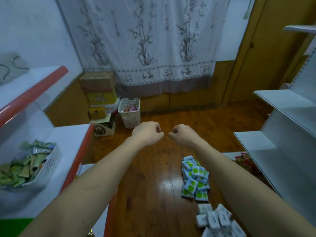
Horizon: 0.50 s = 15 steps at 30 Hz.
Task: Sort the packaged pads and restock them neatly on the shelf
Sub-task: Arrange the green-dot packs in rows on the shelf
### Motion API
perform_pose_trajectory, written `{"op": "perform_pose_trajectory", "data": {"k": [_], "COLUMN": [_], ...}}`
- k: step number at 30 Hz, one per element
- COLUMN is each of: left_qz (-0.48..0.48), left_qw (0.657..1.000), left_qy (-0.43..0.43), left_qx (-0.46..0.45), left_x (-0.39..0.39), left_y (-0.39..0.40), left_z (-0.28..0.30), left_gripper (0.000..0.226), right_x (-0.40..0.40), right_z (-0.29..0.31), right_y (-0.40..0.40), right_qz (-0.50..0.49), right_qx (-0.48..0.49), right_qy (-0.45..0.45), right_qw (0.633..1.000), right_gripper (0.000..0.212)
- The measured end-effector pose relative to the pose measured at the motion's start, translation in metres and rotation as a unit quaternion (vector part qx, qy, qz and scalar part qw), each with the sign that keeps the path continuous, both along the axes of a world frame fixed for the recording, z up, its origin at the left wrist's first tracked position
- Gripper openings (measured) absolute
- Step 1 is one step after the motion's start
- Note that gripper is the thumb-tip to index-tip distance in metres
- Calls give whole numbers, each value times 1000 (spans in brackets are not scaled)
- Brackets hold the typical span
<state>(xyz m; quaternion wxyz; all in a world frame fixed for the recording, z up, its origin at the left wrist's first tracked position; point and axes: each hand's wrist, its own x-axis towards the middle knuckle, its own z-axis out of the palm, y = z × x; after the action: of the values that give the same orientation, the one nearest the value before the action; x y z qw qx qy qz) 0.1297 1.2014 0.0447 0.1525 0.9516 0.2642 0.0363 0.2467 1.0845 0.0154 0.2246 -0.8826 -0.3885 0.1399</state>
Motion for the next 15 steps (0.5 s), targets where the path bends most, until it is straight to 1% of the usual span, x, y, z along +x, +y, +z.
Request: {"op": "perform_pose_trajectory", "data": {"k": [2, 4, 6, 8, 12, 15], "left_qz": [0, -1, -2, -1, -8, -18], "left_qw": [1000, 1000, 1000, 1000, 999, 1000], "left_qy": [5, 22, 27, 18, 24, 7], "left_qx": [-3, -2, 6, 11, 19, 9], "left_x": [29, 55, 85, 114, 159, 198], "left_y": [24, 46, 71, 101, 152, 193], "left_z": [-5, -10, -9, -5, -8, -14], "left_gripper": [27, 28, 28, 29, 29, 29], "right_x": [30, 56, 82, 109, 152, 184], "right_z": [-3, -5, -2, 3, -2, -5], "right_y": [28, 54, 82, 111, 157, 190], "right_qz": [9, 22, 25, 18, 10, -2], "right_qx": [3, -17, -27, -14, -14, -14], "right_qy": [12, 24, 21, 16, 3, -6], "right_qw": [1000, 999, 999, 1000, 1000, 1000], "right_gripper": [24, 22, 28, 31, 23, 19]}}
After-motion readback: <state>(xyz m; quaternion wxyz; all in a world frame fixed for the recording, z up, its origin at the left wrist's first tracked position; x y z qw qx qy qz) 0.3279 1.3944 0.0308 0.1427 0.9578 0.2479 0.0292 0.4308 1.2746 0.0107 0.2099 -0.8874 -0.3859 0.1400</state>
